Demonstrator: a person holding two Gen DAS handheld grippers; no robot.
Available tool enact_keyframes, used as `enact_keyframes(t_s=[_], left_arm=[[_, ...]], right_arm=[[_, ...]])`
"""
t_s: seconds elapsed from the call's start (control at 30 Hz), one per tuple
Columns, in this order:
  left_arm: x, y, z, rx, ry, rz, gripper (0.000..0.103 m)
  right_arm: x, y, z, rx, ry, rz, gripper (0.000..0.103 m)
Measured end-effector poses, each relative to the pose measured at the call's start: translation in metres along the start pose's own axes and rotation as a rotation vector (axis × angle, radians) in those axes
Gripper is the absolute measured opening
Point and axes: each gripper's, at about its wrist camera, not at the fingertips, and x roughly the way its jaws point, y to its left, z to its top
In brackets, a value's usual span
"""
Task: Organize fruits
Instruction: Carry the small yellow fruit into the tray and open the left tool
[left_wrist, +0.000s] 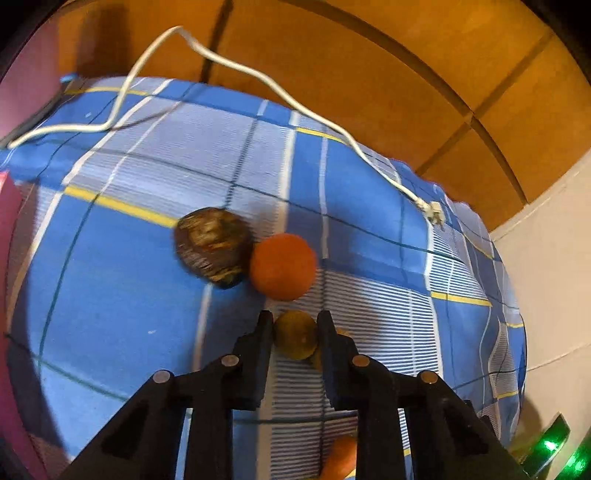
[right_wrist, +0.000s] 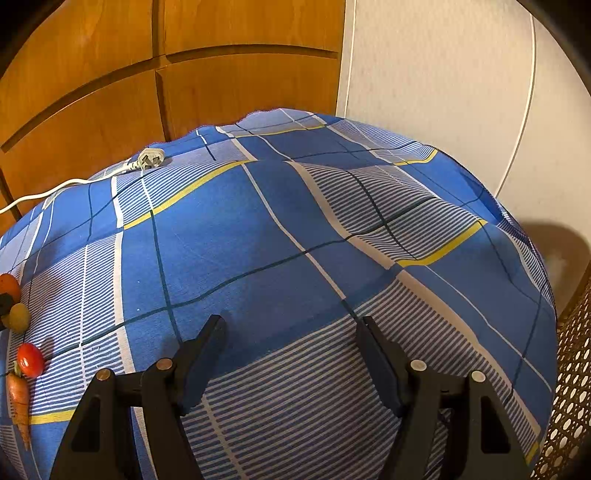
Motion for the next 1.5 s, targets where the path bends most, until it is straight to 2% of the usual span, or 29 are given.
enact_keyframes(t_s=[0.07,0.17,0.37,0.47,0.63,0.8,1.0,1.27,1.33,1.4,1.5], left_arm=[[-0.007,0.009,-0.004,-0.038,-0.006,-0.014,0.024],[-0.026,0.016,-0.011,-0.040,-0.031,-0.026,0.024],[-0.090,0.036,-0.016,-0.063,-0.141,-0.054,0.024],[-0.123,0.058,-0.019,-0.095,-0.212,-0.012,0.024],[-0.161,0.122,-0.025,-0.217,-0.267,0.094,0.024],[-0.173,0.175,-0.025,-0.311,-0.289,0.224,0.024],[-0.174,0.208,-0.015,-0.356,-0.311,0.316,0.025],[-0.160,0.237,-0.010,-0.419,-0.278,0.366,0.027],[-0.161,0.238,-0.012,-0.418,-0.285,0.364,0.032],[-0.164,0.238,-0.016,-0.423,-0.298,0.371,0.045],[-0.174,0.234,-0.024,-0.417,-0.322,0.377,0.046]], right_arm=[[0.000,0.000,0.000,0.001,-0.002,0.001,0.074],[0.000,-0.001,0.000,0.002,-0.003,0.003,0.075],[0.000,-0.001,0.000,0.002,-0.002,0.002,0.075],[0.000,-0.001,-0.001,0.002,-0.002,0.002,0.075],[-0.001,-0.001,-0.001,0.002,-0.001,0.002,0.075],[-0.001,-0.001,-0.001,0.001,0.000,0.001,0.075],[-0.001,0.001,-0.002,-0.002,0.000,-0.001,0.075],[-0.001,0.002,-0.002,-0.005,0.000,-0.004,0.075],[-0.001,0.002,-0.002,-0.005,0.000,-0.004,0.075],[-0.001,0.001,-0.002,-0.005,0.000,-0.004,0.075],[-0.001,0.001,-0.002,-0.005,0.001,-0.004,0.075]])
